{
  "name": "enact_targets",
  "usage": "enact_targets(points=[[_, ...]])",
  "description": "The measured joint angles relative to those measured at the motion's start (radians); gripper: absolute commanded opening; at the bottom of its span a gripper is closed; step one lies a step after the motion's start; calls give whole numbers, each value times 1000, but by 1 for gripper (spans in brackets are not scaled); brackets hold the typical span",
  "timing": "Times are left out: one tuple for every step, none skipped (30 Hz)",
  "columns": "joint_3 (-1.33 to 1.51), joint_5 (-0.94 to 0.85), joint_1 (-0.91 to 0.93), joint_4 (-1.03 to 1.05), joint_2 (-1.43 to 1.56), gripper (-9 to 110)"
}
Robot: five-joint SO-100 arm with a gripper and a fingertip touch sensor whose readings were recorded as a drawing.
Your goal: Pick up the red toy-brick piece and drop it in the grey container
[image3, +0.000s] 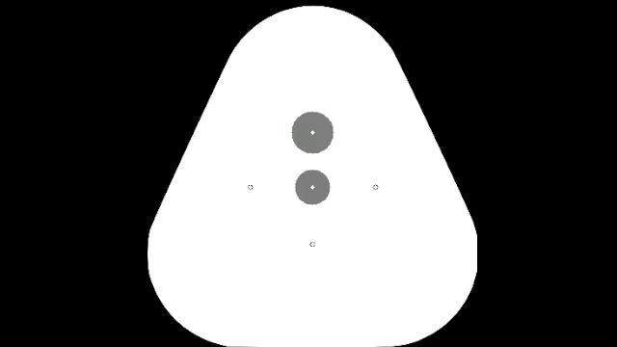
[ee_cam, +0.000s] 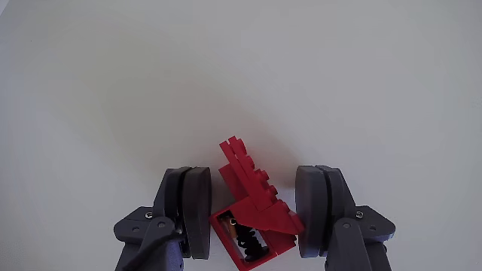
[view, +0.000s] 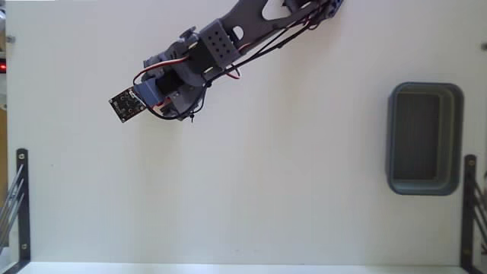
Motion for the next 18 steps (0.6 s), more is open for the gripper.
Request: enact_targets(points=[[0,0,0,0,0,65],[0,0,0,0,0,65],[0,0,0,0,0,65],[0,0,0,0,0,65],[0,0,0,0,0,65],[0,0,0,0,0,65],[0,0,0,0,0,65],[0,0,0,0,0,65],[0,0,0,0,0,65],[0,0,0,0,0,65],[0,0,0,0,0,65],[0,0,0,0,0,65],[0,0,0,0,0,65],[0,0,0,0,0,64],[0,0,0,0,0,64],[0,0,0,0,0,64],[0,0,0,0,0,63],[0,0,0,0,0,63]])
